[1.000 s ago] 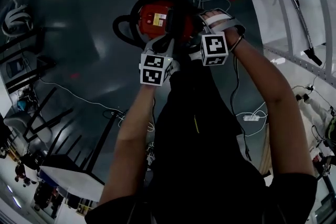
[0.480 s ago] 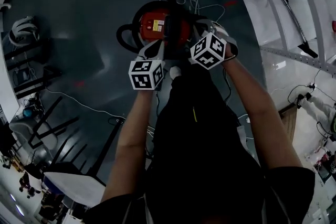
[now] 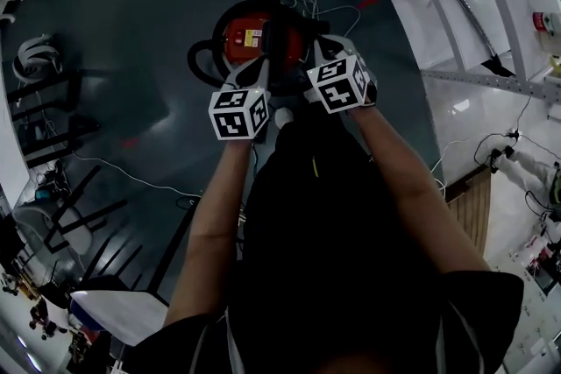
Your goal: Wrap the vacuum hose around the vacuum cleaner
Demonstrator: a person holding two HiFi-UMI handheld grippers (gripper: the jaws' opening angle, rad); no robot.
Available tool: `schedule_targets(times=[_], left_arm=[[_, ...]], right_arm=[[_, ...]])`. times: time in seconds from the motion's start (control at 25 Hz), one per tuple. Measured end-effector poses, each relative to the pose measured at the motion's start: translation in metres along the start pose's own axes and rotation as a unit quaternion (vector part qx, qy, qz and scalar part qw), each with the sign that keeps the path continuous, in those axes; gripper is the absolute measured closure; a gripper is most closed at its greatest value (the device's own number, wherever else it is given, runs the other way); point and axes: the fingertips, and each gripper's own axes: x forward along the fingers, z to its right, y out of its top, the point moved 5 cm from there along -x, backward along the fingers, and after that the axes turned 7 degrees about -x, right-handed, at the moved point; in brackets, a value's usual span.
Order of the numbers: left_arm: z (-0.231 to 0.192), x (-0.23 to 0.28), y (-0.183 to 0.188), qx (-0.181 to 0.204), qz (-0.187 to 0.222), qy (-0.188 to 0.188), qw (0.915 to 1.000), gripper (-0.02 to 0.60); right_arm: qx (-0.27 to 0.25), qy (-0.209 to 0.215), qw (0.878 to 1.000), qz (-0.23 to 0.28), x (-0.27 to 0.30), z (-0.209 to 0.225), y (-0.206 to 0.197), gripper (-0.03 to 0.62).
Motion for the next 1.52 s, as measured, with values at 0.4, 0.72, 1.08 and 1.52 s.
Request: schedule_targets(times=[0.4,0.72,1.08,1.52], left_arm=[[0.01,-0.028,0.013,-0.024,0.031,0.01,0.9992,0.571],[0.009,-0.038,0.021,-0.036,0.036,0.008,0.9987,0.571],[0.005,-0.035,0.018,-0.038,0.023,0.012,0.999,0.571],[-0.003,-0.031,0.014,-0.045,0.007,0.016,0.9988,0.571]], right_arm=[[0.135,0.007,0.989,0.059,-0.043,-0.01,0.016,0.599],[0.181,0.022,0.981,0.065,-0.051,-0.016,0.022,0.6],[0.131,0.027,0.986,0.096,-0.053,-0.024,0.04,0.6],[0.126,0.042,0.987,0.09,-0.046,-0.028,0.042,0.6]])
